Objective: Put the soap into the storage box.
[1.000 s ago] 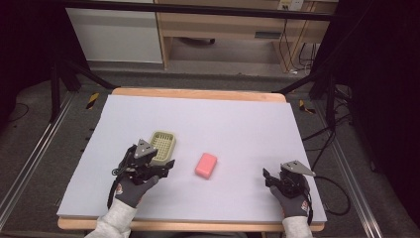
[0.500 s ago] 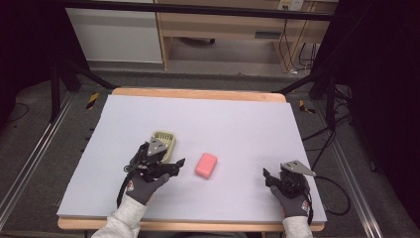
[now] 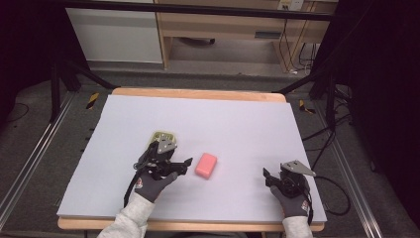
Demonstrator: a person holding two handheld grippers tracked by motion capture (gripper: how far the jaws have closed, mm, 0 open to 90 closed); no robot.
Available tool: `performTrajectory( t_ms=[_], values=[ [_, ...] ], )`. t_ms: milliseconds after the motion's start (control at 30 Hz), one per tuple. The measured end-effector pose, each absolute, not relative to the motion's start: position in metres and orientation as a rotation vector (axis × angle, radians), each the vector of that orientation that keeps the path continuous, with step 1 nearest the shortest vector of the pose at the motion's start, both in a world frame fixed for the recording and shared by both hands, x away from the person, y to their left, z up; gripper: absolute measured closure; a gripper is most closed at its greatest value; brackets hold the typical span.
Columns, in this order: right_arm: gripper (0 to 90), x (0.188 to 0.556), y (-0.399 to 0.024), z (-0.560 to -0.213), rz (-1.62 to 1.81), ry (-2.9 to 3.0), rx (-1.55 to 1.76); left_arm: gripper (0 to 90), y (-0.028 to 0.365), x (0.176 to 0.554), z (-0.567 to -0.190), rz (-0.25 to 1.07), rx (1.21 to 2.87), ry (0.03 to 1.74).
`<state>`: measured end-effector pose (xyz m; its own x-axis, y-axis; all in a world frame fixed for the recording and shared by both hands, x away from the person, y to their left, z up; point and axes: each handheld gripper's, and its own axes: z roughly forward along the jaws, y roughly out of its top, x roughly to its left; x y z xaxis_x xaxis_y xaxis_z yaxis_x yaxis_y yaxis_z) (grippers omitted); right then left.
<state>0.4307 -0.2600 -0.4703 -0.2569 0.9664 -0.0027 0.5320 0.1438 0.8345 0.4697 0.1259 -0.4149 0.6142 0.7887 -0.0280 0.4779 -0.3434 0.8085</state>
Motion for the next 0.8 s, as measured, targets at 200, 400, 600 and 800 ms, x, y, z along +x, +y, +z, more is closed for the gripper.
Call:
performTrajectory(
  t_ms=[200, 400, 600, 800],
  values=[
    [31.0, 0.431, -0.26, -0.47, 1.001, 1.866, 1.433, 24.6, 0.119, 0.472, -0.417, 0.464, 2.02, 0.993],
    [31.0, 0.431, -0.259, -0.47, 1.002, 1.865, 1.433, 24.3, 0.11, 0.474, -0.419, 0.459, 2.033, 0.986],
    [31.3, 0.431, -0.259, -0.47, 1.004, 1.867, 1.429, 24.1, 0.103, 0.476, -0.422, 0.451, 2.046, 0.98],
    [31.9, 0.431, -0.259, -0.47, 1.008, 1.871, 1.432, 23.8, 0.094, 0.478, -0.425, 0.447, 2.053, 0.975]
  ],
)
